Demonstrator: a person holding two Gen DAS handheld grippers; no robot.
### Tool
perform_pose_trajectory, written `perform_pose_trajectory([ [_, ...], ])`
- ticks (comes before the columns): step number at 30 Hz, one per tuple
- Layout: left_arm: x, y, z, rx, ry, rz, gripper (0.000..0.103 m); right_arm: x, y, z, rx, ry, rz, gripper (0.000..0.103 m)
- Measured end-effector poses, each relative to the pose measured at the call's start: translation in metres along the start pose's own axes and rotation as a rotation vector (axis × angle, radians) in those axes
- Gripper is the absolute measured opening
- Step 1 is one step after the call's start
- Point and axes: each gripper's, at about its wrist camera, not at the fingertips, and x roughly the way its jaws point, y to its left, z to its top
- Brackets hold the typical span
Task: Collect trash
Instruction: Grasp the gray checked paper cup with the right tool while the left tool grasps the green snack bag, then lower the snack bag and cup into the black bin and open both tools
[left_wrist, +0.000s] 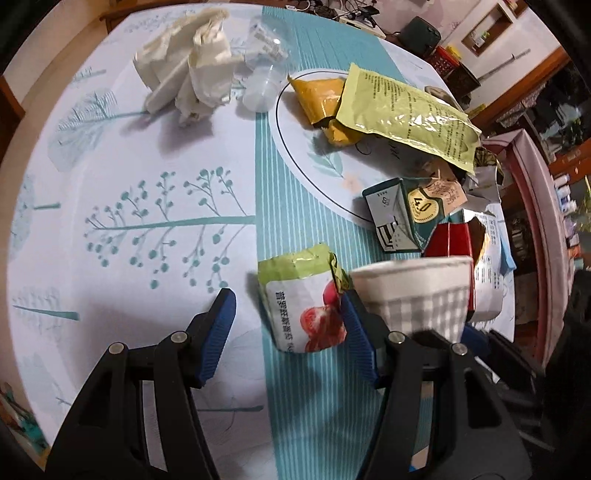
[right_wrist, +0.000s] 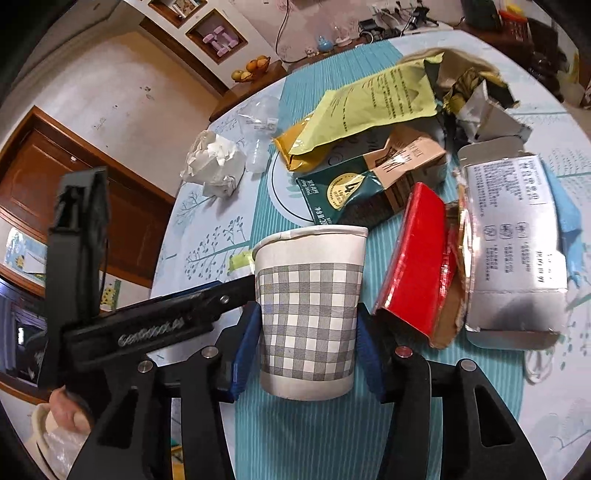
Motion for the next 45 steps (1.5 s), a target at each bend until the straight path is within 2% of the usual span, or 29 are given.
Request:
perform_pose_trajectory([
  [2, 0.004, 0.001, -0.001, -0.012, -0.004, -0.014, 0.041, -0.006, -0.002, -0.005, 0.002, -0.014, -0.015, 0.049],
  [3, 0.004, 0.002, -0.003, -0.014, -0.017, -0.025, 0.039, -0.008, -0.002, -0.007, 0.004, -0.021, -0.019, 0.049],
  [7, -0.005, 0.002, -0.013, 0.006, -0.066, -0.048, 0.023, -0.015, 0.002, -0.017, -0.005, -0.052, -0.035, 0.049],
  [10, -0.013, 0.002, -0.023, 0.025, -0.091, -0.049, 0.019, -0.020, 0.013, -0.026, -0.028, -0.070, -0.041, 0.049],
  [17, -0.024, 0.011, -0.056, 0.053, -0.084, -0.072, 0.018, -0.029, 0.037, -0.046, -0.128, -0.080, -0.071, 0.049],
  [24, -0.043, 0.018, -0.117, 0.081, -0.043, -0.101, 0.017, -0.056, 0.049, -0.083, -0.209, -0.039, -0.083, 0.049],
  [33, -0.091, 0.004, -0.187, 0.148, -0.058, -0.131, 0.017, -0.114, 0.057, -0.140, -0.229, -0.037, -0.017, 0.049],
  [39, -0.116, -0.009, -0.226, 0.175, -0.087, -0.105, 0.018, -0.145, 0.066, -0.190, -0.249, -0.040, 0.017, 0.049],
  [45, -0.112, -0.011, -0.272, 0.175, -0.109, -0.041, 0.018, -0.155, 0.063, -0.247, -0.284, -0.060, -0.008, 0.049],
])
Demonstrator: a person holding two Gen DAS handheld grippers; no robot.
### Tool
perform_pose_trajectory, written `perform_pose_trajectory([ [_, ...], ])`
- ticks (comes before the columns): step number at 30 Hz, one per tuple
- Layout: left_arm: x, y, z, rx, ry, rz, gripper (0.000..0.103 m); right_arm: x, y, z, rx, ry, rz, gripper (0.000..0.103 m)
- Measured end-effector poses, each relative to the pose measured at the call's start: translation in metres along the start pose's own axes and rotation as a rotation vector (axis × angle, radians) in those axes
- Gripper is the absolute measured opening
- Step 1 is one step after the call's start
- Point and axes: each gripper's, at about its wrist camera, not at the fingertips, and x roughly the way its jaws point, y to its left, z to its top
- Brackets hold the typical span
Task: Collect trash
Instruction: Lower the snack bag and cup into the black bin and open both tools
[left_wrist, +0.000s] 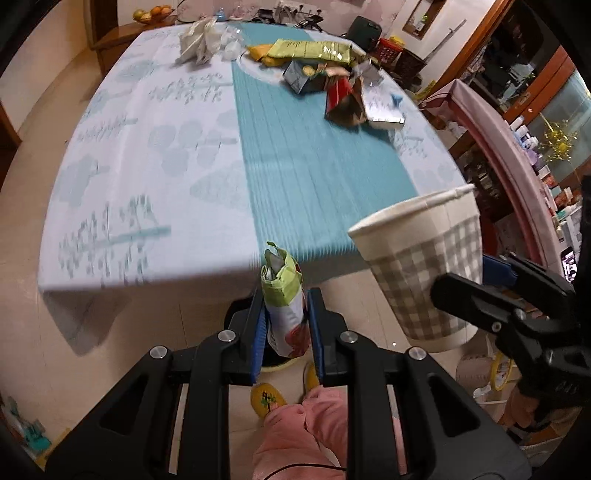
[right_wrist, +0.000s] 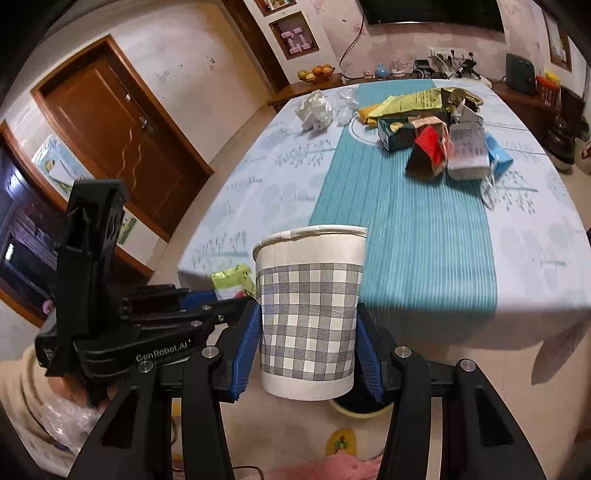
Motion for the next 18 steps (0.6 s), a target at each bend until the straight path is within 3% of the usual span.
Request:
perform_pose_trajectory([
  [7, 0.034, -0.006, -0.059, -0.056, 0.028, 0.044, 0.018, 0.020, -0.011, -0.068, 0.010, 0.016, -0.013, 0.050],
  [18, 0.126, -0.017, -0.121, -0.077, 0.018, 0.135, 0.020, 0.104, -0.066, -0.154, 0.027, 0.066, -0.021, 0.052],
])
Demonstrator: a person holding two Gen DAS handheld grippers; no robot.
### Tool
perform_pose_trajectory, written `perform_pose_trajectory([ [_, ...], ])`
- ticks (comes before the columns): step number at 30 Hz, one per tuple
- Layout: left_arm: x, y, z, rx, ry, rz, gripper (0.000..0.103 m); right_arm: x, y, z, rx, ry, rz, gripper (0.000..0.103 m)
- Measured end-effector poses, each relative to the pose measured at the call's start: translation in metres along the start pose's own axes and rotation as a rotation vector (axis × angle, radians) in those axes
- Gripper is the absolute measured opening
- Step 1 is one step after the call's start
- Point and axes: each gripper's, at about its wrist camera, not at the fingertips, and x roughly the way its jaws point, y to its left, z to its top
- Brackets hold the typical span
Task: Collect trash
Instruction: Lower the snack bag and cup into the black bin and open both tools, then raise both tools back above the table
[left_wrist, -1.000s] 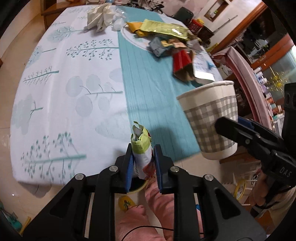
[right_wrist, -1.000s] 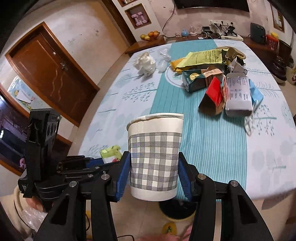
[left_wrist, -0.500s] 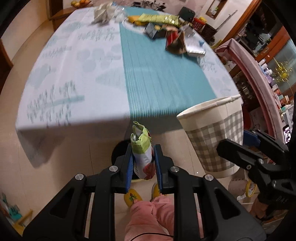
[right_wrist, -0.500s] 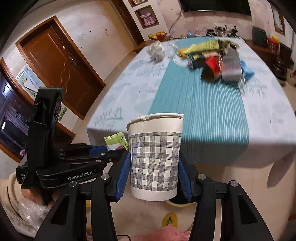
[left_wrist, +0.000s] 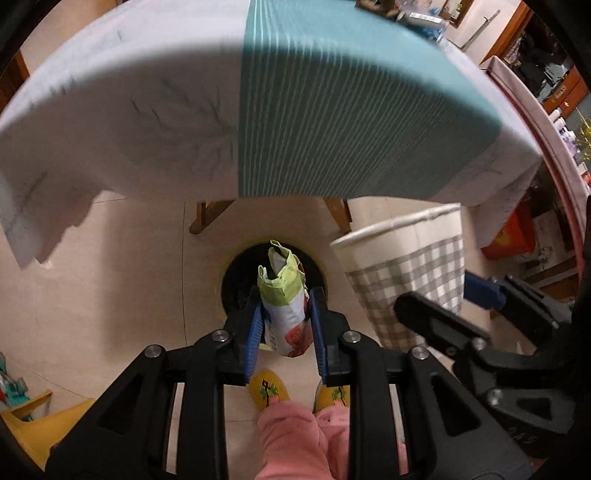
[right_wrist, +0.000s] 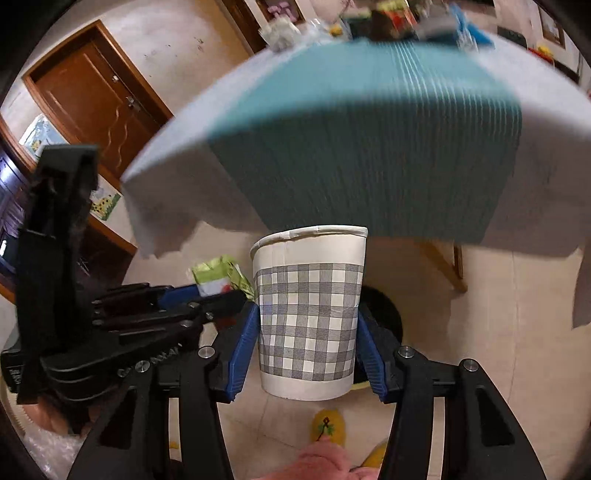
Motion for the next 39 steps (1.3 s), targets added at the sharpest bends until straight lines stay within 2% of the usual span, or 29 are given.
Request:
perform_pose_trajectory([
  [6, 0.066, 0.002, -0.024, -0.036, -0.038, 0.044, 0.027, 0.066, -0.040, -0.035, 0.019, 0.017, -0.020, 0.054],
  [12, 0.130, 0.009, -0.042, -0.050, -0.035, 0.108, 0.041, 0.144, -0.072, -0.058, 0.028, 0.042, -0.040, 0.058],
  [14, 0.151, 0.019, -0.047, -0.078, -0.027, 0.148, 0.062, 0.167, -0.081, -0.063, 0.031, 0.048, -0.047, 0.059],
  [15, 0.155, 0.023, -0.049, -0.090, -0.028, 0.156, 0.068, 0.177, -0.086, -0.065, 0.043, 0.052, -0.049, 0.060],
  [17, 0.168, 0.035, -0.054, -0.128, -0.042, 0.166, 0.088, 0.200, -0.096, -0.068, 0.072, 0.069, -0.048, 0.061],
  [22, 0.182, 0.049, -0.052, -0.121, -0.052, 0.204, 0.089, 0.234, -0.101, -0.074, 0.082, 0.098, -0.043, 0.061],
  [28, 0.176, 0.045, -0.045, -0.089, -0.062, 0.213, 0.089, 0.246, -0.102, -0.072, 0.104, 0.110, -0.034, 0.065],
  [34, 0.159, 0.042, -0.038, -0.058, -0.066, 0.229, 0.089, 0.214, -0.090, -0.066, 0.089, 0.096, -0.031, 0.065],
  [39, 0.109, 0.023, -0.028, -0.027, -0.068, 0.217, 0.089, 0.155, -0.085, -0.064, 0.106, 0.082, -0.045, 0.065],
])
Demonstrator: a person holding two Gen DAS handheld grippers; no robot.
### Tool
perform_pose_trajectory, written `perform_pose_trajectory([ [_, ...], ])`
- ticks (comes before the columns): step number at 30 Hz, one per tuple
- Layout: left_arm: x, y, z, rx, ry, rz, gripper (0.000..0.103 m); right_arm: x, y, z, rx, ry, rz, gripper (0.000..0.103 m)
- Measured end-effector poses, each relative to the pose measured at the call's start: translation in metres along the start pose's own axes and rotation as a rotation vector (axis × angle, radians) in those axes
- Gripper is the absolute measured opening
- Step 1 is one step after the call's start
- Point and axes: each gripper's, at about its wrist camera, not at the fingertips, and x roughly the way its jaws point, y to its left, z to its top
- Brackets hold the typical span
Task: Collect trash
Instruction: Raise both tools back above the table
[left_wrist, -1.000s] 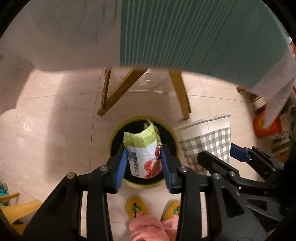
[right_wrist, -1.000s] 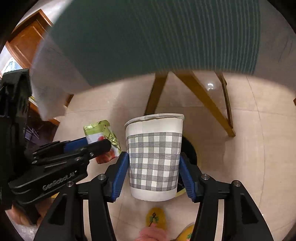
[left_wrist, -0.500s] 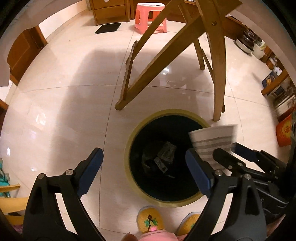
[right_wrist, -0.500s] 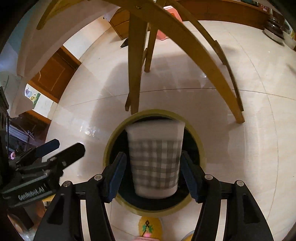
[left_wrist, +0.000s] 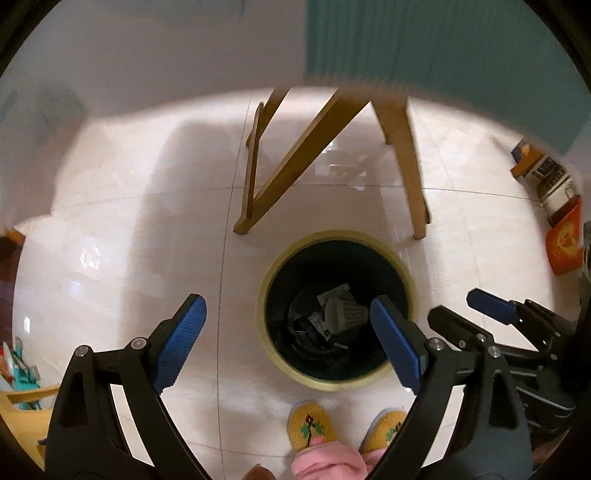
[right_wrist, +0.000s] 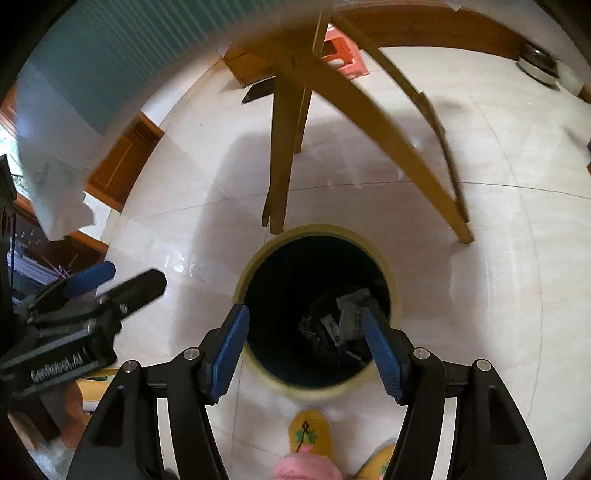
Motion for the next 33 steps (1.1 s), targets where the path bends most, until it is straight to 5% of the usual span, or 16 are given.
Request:
perform_pose_trajectory([
  [10, -0.159, -0.023, 0.056, 0.074, -0.005, -0.099, 0.089, -0.176, 0.036, 0.020, -0.047, -0.044, -0.004, 0.065],
  [21, -0.335, -0.037, 0.141, 0.212, -0.200, -0.196, 0.089, -0.355, 0.068, 0.094, -0.084, -0.282, -0.055, 0.065],
  [27, -0.382, -0.038, 0.185, 0.200, -0.242, -0.272, 0.089, -0.416, 0.092, 0.130, -0.077, -0.425, -0.087, 0.065],
  [33, -0.387, -0.031, 0.227, 0.164, -0.208, -0.328, 0.088, -0.449, 0.104, 0.161, -0.036, -0.544, -0.116, 0.065],
])
